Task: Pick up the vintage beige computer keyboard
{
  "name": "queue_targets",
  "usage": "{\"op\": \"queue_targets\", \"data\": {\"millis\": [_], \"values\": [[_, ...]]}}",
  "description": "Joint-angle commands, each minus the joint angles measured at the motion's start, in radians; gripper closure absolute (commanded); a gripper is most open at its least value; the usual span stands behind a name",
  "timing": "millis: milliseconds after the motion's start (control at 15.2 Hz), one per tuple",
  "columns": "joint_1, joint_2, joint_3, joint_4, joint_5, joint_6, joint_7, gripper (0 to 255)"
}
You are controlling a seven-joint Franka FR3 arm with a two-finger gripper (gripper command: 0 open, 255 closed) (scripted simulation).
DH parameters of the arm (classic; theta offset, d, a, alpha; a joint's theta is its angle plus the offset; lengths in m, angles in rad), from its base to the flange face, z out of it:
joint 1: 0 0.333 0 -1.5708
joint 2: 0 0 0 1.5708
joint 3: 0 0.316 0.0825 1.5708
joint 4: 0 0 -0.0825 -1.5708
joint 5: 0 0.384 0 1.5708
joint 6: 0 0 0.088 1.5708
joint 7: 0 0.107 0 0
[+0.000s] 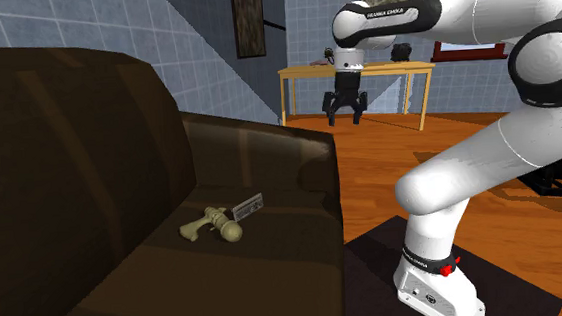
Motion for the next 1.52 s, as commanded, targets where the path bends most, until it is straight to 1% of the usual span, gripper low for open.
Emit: {"op": "queue_targets", "data": {"millis": [0, 396, 726, 1122, 1320, 1452], "values": [[0.0, 0.0, 0.0, 0.0, 0.0, 0.0, 0.0, 0], [-0.013, -0.05, 0.18, -0.095, 0.115, 0.053, 0.323, 0], [-0.023, -0.022, 0.341, -0.117, 0.217, 0.116, 0.591, 0], [-0.063, 0.095, 0.543, -0.079, 0.31, 0.218, 0.91, 0], [-0.101, 0.184, 0.648, -0.035, 0.33, 0.276, 1.072, 0], [-0.135, 0.255, 0.721, 0.002, 0.33, 0.318, 1.184, 0]]}}
